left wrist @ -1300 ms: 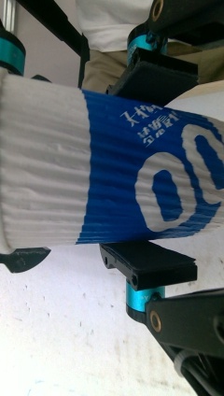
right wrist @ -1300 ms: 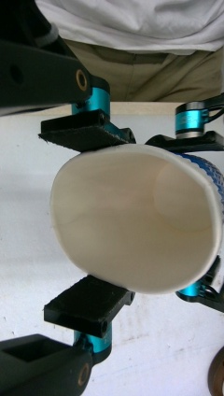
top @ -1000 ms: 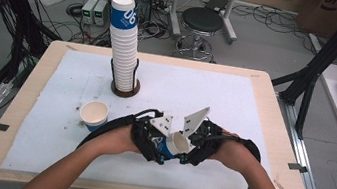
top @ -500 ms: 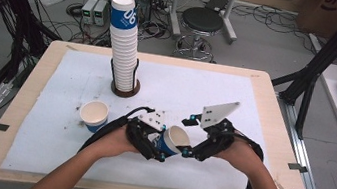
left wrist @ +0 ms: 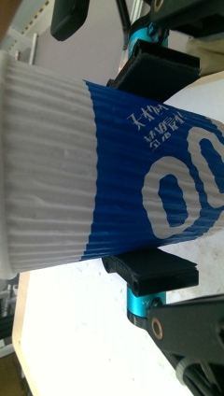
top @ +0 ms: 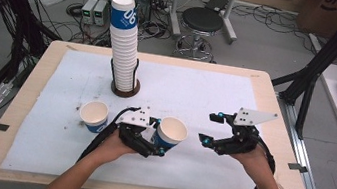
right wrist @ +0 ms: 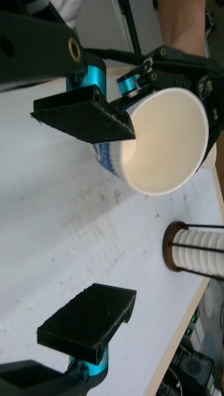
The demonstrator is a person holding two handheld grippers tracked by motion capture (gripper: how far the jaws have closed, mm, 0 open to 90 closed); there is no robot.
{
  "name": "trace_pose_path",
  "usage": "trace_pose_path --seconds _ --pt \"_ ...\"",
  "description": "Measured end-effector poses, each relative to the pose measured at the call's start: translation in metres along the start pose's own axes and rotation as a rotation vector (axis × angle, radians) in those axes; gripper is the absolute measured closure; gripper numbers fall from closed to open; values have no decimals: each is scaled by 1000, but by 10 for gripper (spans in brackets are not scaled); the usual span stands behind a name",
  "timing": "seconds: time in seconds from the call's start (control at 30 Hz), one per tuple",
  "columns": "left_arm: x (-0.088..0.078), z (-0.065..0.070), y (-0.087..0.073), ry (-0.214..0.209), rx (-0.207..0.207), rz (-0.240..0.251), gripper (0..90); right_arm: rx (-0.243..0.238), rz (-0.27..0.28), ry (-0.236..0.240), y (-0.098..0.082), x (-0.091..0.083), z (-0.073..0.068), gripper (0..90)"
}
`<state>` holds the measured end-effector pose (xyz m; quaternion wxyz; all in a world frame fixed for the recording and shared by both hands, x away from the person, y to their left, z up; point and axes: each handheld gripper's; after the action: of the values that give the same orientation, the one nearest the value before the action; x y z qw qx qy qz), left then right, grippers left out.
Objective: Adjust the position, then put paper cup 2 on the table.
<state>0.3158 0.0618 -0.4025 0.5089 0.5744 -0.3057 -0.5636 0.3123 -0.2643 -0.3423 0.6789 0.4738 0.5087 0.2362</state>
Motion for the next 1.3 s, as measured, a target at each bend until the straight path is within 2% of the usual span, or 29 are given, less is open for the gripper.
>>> trace_pose_path --seconds 0.1,0.2,0.3,0.4,0.47,0.67,0.77,0.9,1.3 --pt "-1 -1 -4 14 -6 36 258 19 2 -35 -11 -2 1 208" --pt "-3 -2 -8 27 -4 65 254 32 0 -115 -24 -6 3 208" --pt "-6 -5 -11 43 -4 96 252 46 4 -174 -35 -9 6 207" --pt "-9 -7 -13 64 -15 135 250 51 4 -215 -42 -9 8 207" --pt "-12 -8 -14 78 -10 144 249 48 6 -242 -46 -9 7 207" --pt "-19 -8 -15 99 -13 186 247 44 13 -274 -53 -8 4 207" --pt "-21 -8 -15 108 -10 197 247 54 30 -292 -56 -8 2 207" --pt "-25 -9 -14 112 -7 210 247 69 19 -312 -62 -8 3 208" --pt "-24 -9 -11 122 -13 234 248 80 47 -324 -64 -15 2 208"
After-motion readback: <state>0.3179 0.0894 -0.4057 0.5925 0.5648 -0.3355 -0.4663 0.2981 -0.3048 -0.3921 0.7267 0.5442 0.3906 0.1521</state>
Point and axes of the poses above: each handheld gripper's, and its own axes: x roughly forward along the jaws, y roughly out of its top, z roughly to its right, and after that the axes turned 5 degrees about -x, right-handed
